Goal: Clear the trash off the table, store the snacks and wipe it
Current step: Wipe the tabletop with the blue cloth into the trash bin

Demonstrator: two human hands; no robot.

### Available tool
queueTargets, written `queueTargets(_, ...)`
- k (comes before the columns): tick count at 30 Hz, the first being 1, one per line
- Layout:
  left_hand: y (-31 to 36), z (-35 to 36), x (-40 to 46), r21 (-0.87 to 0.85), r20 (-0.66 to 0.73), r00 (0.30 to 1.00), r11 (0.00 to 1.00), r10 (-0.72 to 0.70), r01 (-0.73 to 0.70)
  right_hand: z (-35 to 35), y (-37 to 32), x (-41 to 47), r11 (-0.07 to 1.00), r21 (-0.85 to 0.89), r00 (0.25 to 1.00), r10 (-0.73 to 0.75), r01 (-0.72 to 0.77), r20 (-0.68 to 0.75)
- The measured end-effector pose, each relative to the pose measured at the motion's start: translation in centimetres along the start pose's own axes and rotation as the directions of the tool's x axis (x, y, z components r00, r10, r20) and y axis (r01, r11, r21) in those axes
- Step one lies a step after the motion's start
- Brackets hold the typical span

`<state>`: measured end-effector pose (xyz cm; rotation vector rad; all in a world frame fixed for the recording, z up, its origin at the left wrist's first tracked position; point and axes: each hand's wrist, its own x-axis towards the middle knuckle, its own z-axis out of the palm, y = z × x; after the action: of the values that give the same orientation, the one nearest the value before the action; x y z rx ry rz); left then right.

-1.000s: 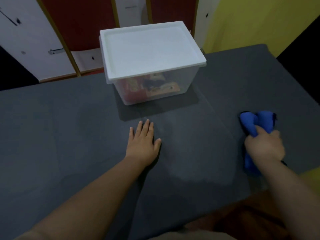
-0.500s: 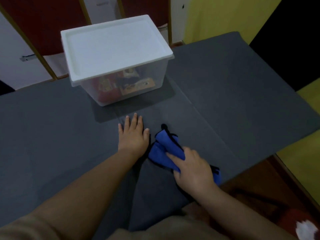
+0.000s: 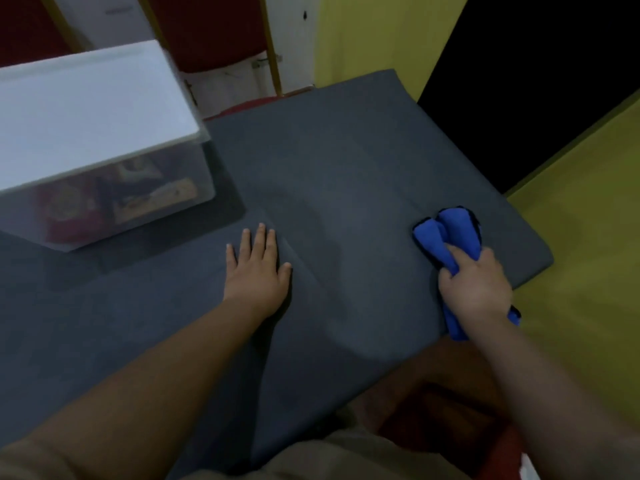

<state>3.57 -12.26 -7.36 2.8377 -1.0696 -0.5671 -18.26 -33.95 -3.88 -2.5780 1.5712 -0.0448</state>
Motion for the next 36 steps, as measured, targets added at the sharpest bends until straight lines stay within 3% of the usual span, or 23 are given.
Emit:
queueTargets(6, 4.8, 0.2, 3.4, -0.052, -0.076, 0.994, 0.996, -0.079, 0.076, -1.0, 5.8, 8.3, 0.997, -0.05, 0.998, 0.062, -0.062, -0.004)
queueTargets(15, 2.3, 0.0, 2.2, -0.085, -0.138, 0.975, 0.983, -0.174, 0.163, -0.9, 6.4, 15.5, 0.979, -0.09, 0.982, 0.18, -0.184, -0.053)
queueTargets(18, 0.7, -0.3, 1.3, -0.118, -0.179, 0.961, 0.975, -0.21, 0.191, 0.1, 0.2, 15.1, 0.994, -0.08, 0.996, 0.071, -0.075, -0.045)
queueTargets(20, -0.1, -0.7, 1.2, -0.18, -0.225, 0.939, 0.958, -0.259, 0.221, 0.7, -6.2, 13.1, 0.992, -0.033, 0.993, -0.122, 0.122, 0.001)
queueTargets(22, -0.7, -1.0, 1.3, -0.247, -0.264, 0.918, 0.941, -0.295, 0.232, 1.4, -12.3, 9.4, 0.923, 0.021, 0.92, -0.386, 0.385, 0.065)
queueTargets(23, -1.3, -1.1, 1.3, -0.275, -0.278, 0.907, 0.931, -0.316, 0.241, 1.9, -14.9, 7.0, 0.847, 0.042, 0.841, -0.532, 0.531, 0.102)
queueTargets(25, -2.1, -1.4, 1.3, -0.318, -0.293, 0.887, 0.912, -0.356, 0.261, 2.5, -17.8, 1.5, 0.633, 0.07, 0.612, -0.767, 0.771, 0.194)
queueTargets(26, -2.7, -1.7, 1.2, -0.328, -0.296, 0.878, 0.903, -0.376, 0.276, 2.7, -18.3, -0.8, 0.518, 0.079, 0.489, -0.84, 0.852, 0.237)
queueTargets(27, -3.0, -1.8, 1.1, -0.329, -0.298, 0.876, 0.902, -0.38, 0.279, 2.7, -17.7, -2.0, 0.457, 0.085, 0.423, -0.868, 0.885, 0.26)
queueTargets(28, -3.2, -2.0, 1.0, -0.32, -0.299, 0.88, 0.907, -0.37, 0.273, 2.6, -16.8, -2.3, 0.444, 0.106, 0.411, -0.88, 0.89, 0.237)
queueTargets(30, -3.4, -2.1, 0.8, -0.285, -0.293, 0.895, 0.924, -0.336, 0.254, 2.9, -14.2, -0.4, 0.489, 0.12, 0.471, -0.869, 0.864, 0.151)
queueTargets(32, -3.0, -2.0, 1.0, -0.238, -0.253, 0.922, 0.943, -0.293, 0.235, 2.3, -11.1, 3.4, 0.625, 0.098, 0.612, -0.779, 0.774, 0.134)
queueTargets(34, -2.1, -1.8, 1.5, -0.193, -0.227, 0.94, 0.958, -0.255, 0.213, 1.0, -7.3, 8.4, 0.819, 0.024, 0.814, -0.573, 0.573, 0.096)
queueTargets(36, -1.0, -1.7, 2.0, -0.157, -0.207, 0.955, 0.97, -0.214, 0.184, 0.0, -3.3, 13.6, 0.936, -0.041, 0.937, -0.35, 0.35, 0.007)
